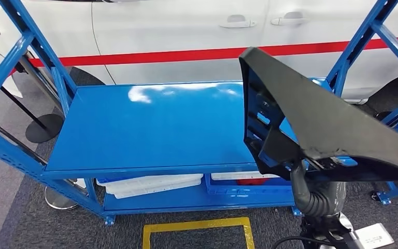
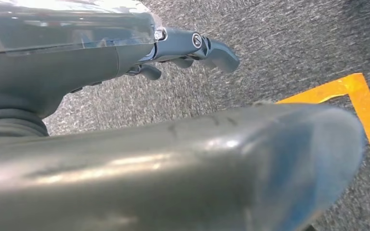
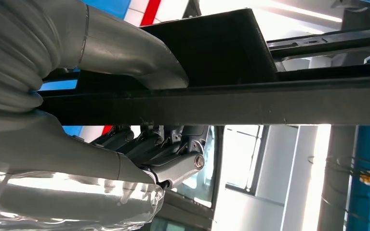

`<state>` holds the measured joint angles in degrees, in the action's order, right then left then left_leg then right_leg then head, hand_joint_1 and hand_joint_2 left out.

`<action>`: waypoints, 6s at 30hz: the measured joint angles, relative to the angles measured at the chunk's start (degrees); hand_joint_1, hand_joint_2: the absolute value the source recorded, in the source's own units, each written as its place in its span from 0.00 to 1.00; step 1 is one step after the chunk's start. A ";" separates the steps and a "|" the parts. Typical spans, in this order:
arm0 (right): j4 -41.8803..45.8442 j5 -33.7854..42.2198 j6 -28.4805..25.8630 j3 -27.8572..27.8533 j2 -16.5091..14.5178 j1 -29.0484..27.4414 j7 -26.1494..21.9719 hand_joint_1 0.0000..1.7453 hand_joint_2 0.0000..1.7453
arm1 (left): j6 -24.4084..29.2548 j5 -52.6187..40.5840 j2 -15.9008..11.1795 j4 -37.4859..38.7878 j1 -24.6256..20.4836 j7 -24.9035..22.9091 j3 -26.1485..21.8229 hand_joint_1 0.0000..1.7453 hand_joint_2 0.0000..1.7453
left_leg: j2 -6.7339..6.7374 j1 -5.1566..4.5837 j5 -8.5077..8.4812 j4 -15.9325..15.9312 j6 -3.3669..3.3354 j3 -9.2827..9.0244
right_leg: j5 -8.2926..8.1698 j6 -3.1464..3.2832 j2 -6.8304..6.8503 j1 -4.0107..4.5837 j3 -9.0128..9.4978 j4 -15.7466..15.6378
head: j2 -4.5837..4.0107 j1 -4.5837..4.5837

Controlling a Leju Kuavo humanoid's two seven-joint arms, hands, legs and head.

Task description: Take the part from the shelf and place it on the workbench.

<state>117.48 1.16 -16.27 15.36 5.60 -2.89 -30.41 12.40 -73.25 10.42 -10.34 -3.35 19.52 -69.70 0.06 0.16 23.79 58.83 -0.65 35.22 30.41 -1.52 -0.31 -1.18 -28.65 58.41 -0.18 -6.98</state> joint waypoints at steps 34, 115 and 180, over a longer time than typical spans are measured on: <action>2.99 7.28 7.05 -3.30 -0.23 -5.98 -2.81 1.00 1.00 | 0.37 0.66 -0.82 -0.03 -0.22 -2.73 -0.63 0.00 0.00 | 6.23 0.11 1.96 0.17 1.20 -1.95 | -1.32 0.85 3.74 0.10 -1.35 -0.07 | 0.00 -0.10; -5.75 -4.40 7.07 -0.78 -3.58 -2.68 -1.78 1.00 1.00 | 0.42 13.50 0.73 -0.28 -3.35 -3.42 -11.22 0.00 0.00 | -1.51 0.69 4.10 -0.52 -0.91 -4.49 | -2.23 -0.14 -2.70 0.29 -8.68 5.25 | 0.00 0.06; 7.70 -8.36 -0.49 -15.77 -4.29 -22.94 -4.26 1.00 1.00 | -1.64 4.50 0.54 -0.34 0.49 0.48 -4.63 0.00 0.00 | 2.20 0.42 4.17 -0.56 -1.17 -4.09 | 3.25 -0.61 0.02 0.48 -12.96 16.29 | -0.01 0.16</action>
<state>125.17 -7.20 -16.76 -0.41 1.31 -25.82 -34.68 10.76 -68.75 10.95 -10.68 -2.86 20.00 -74.33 2.26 0.57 27.96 58.27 -1.82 31.13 33.66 -2.12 -0.28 -0.70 -41.61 74.70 -0.19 -6.82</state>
